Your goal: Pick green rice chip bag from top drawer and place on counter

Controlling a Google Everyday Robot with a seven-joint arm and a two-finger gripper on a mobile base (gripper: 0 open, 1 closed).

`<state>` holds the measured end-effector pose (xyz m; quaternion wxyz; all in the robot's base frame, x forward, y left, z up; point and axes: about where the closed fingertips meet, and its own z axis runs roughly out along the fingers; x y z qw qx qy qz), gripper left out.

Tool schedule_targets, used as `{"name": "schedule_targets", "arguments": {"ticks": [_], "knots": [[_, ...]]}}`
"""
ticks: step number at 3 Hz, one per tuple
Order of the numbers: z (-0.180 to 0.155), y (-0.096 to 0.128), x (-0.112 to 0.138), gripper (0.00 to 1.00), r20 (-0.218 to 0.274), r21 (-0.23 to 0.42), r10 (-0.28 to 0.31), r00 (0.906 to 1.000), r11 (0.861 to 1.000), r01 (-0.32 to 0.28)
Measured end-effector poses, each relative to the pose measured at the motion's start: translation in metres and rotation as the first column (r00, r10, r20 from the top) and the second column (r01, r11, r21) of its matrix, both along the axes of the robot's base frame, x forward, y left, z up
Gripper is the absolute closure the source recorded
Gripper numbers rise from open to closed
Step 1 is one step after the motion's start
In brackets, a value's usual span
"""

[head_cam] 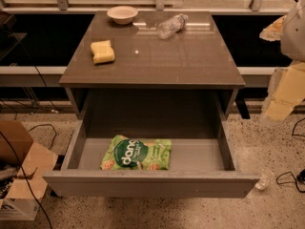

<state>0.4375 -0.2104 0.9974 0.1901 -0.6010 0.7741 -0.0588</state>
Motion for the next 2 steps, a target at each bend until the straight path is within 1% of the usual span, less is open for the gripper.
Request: {"name": "schedule_targets", "arguments": {"ticks": [1, 2], "knots": [[0.000, 0.000, 0.000, 0.00, 0.000, 0.000, 0.000, 1.0000, 1.000, 0.000], [-0.008, 0.015, 0.002, 0.00, 0.008, 0.034, 0.025, 0.9997, 0.999, -0.025]]}}
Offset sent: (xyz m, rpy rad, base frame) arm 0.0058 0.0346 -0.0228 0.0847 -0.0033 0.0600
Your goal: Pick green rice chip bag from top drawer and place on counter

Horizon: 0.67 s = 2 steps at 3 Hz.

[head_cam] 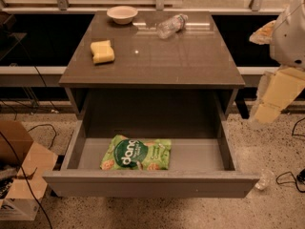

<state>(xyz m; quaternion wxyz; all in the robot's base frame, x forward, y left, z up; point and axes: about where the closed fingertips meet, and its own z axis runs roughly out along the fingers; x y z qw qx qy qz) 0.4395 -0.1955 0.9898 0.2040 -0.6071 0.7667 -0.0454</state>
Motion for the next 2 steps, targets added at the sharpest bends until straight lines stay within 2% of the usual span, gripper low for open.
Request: {"name": "schedule_targets", "arguments": {"ticks": [1, 2], "knots": [[-0.020, 0.023, 0.005, 0.00, -0.013, 0.076, 0.028, 0.9995, 0.997, -0.027], [-0.045, 0.052, 0.014, 0.00, -0.043, 0.171, 0.050, 0.9978, 0.984, -0.042]]}}
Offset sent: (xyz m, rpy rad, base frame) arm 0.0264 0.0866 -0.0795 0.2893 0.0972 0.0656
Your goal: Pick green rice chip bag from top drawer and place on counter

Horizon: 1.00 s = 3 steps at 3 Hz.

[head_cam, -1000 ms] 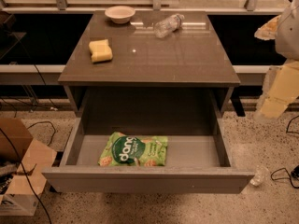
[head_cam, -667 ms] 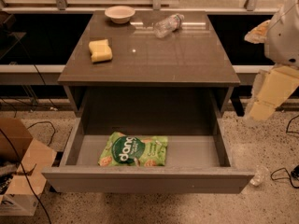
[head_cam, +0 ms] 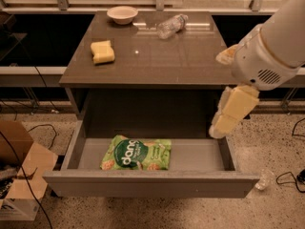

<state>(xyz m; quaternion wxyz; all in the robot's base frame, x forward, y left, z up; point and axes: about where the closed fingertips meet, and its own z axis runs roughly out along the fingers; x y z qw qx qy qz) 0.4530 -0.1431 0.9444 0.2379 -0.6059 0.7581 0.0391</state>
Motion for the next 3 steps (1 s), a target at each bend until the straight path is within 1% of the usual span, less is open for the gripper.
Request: {"name": "schedule_targets", "arguments": {"ticks": [1, 2, 3], "knots": [[-0.041, 0.034, 0.008, 0.00, -0.060, 0.091, 0.011, 0.9981, 0.996, -0.006], [-0.041, 0.034, 0.008, 0.00, -0.060, 0.091, 0.012, 0.9981, 0.996, -0.006], [-0.067, 0.058, 0.016, 0.00, -0.075, 0.086, 0.048, 0.9960, 0.995, -0.042]]}}
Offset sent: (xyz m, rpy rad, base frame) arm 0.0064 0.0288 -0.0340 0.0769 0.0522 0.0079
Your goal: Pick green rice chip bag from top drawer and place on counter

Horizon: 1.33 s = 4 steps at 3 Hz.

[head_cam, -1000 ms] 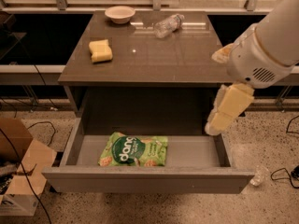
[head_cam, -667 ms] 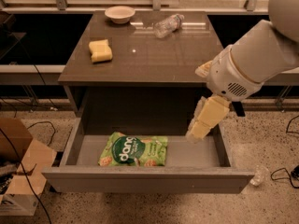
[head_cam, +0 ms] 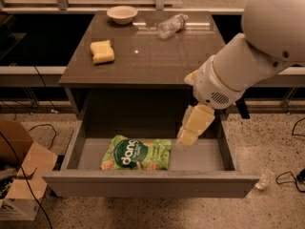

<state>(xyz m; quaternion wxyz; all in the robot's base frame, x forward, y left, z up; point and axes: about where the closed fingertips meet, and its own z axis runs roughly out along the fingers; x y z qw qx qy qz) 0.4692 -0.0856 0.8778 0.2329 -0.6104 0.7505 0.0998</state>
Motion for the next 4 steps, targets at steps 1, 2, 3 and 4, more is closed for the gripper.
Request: {"name": "schedule_targets", "arguments": {"ticks": [1, 2, 3, 4], "knots": [[-0.040, 0.030, 0.015, 0.00, -0.028, 0.016, 0.053, 0.9982, 0.999, -0.052], [-0.094, 0.058, 0.037, 0.00, -0.076, 0.040, 0.086, 0.9934, 0.996, -0.083], [-0.123, 0.073, 0.052, 0.00, -0.097, 0.038, 0.089, 0.9913, 0.996, -0.086], [-0.165, 0.077, 0.065, 0.00, -0.146, 0.027, 0.070, 0.9869, 0.997, -0.066]]}}
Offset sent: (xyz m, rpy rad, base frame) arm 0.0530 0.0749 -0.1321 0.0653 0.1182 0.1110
